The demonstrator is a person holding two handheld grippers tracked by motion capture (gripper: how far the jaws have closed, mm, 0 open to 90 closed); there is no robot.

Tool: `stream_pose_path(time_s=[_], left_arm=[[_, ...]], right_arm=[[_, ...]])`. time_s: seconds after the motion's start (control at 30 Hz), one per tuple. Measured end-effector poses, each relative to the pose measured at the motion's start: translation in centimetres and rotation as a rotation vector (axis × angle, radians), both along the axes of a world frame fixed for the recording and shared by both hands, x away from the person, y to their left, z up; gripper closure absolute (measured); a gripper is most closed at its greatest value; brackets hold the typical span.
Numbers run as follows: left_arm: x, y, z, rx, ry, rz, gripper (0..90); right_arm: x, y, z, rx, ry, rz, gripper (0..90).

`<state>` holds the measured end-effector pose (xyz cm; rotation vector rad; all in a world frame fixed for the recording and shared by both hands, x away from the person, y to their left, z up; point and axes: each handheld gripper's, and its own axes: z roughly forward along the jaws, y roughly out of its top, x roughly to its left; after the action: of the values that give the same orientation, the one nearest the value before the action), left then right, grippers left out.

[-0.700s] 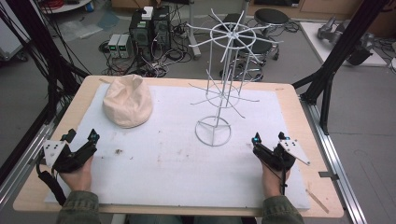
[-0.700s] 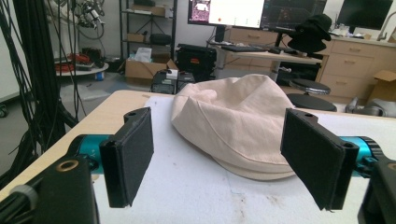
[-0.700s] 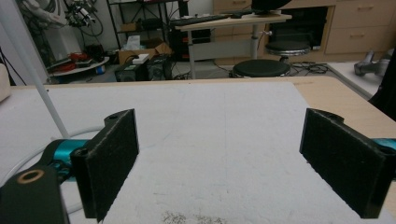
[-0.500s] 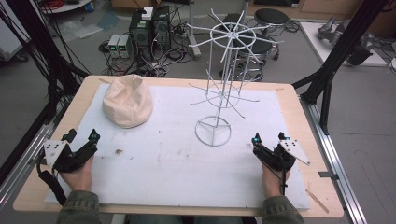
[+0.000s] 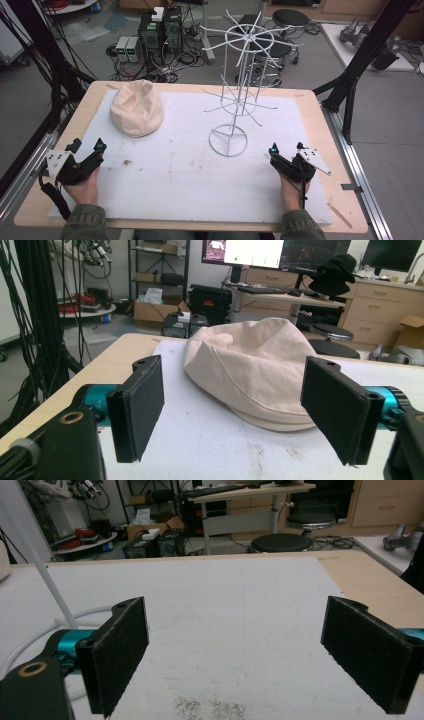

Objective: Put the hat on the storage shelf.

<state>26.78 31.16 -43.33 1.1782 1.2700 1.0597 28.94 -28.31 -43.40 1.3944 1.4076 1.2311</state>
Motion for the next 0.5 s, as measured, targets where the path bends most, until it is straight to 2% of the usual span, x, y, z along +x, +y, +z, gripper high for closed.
stream_pose_path(time_s=[0.2, 0.37, 0.5], left_arm=[[0.0, -0.1, 0.0, -0.003, 0.004, -0.009, 25.5], [0.1, -0.2, 0.3, 0.012, 0.010, -0.048, 24.1], [0.4, -0.4, 1.1, 0.004, 0.003, -0.075, 22.7]], right_arm=[[-0.1, -0.1, 0.0, 0.006, -0.002, -0.007, 10.9], [-0.1, 0.0, 0.0, -0.002, 0.002, -0.003, 10.9], [0.0, 0.2, -0.1, -0.011, 0.014, -0.001, 10.9]])
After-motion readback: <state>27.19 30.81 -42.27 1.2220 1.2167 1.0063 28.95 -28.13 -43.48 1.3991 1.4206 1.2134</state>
